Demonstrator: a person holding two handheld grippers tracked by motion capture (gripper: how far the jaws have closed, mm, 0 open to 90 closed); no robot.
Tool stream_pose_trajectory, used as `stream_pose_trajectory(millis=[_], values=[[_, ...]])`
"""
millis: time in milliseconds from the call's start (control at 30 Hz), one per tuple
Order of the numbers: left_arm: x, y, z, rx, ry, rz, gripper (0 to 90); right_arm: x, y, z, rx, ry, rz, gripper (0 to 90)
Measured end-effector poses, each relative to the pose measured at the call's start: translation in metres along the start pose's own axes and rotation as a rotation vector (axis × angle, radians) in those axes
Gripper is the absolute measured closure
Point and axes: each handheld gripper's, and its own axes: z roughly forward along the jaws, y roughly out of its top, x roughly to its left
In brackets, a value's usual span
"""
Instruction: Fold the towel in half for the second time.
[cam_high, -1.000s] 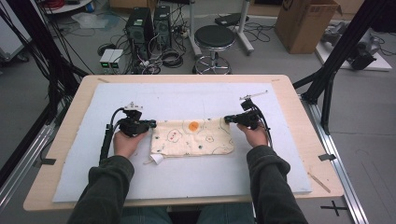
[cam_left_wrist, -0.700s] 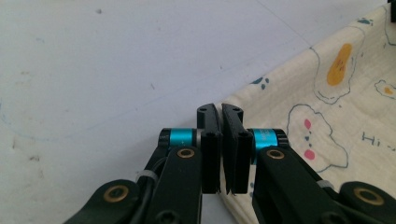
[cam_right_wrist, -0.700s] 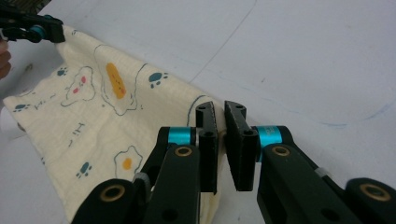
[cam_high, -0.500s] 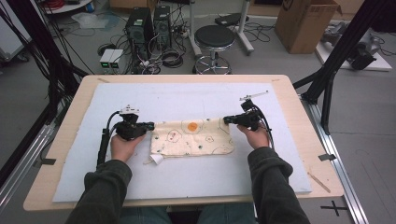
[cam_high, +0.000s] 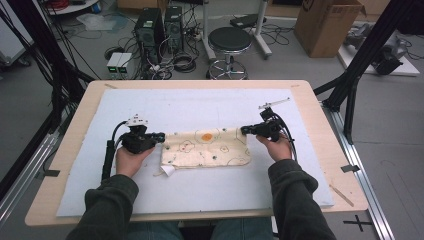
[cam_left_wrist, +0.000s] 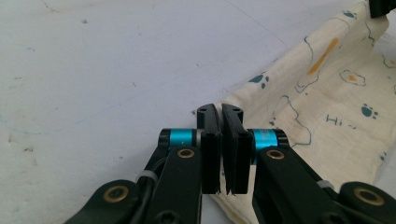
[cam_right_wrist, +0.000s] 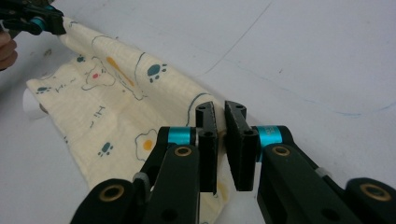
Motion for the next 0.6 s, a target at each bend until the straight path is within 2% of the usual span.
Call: stream_pose_trajectory(millis=[133,200,267,367,600], values=[[-0.002,-0.003,-0.003,-0.01,-0.007,-0.002,85.9,0.003,-0.001,-0.001,0.007,0.008,-0.012,83.7],[-0.003,-0.003,-0.004,-0.011,-0.011,0.005,85.9,0.004,-0.003,-0.002,-0.007,0.004,-0.024,83.7],[-0.004,-0.004,-0.006,-0.014,-0.016,0.008,85.9,0.002,-0.008,-0.002,-0.021,0.017,-0.01,83.7],[-0.006,-0.005,-0.006,-0.009,-0.023,0.022,85.9,0.001,-0.015,-0.001,-0.01,0.024,-0.002,83.6],[-0.01,-0.007,-0.01,-0.005,-0.033,0.044,85.8,0.004,-0.021,-0.006,-0.033,0.041,-0.019,83.6]])
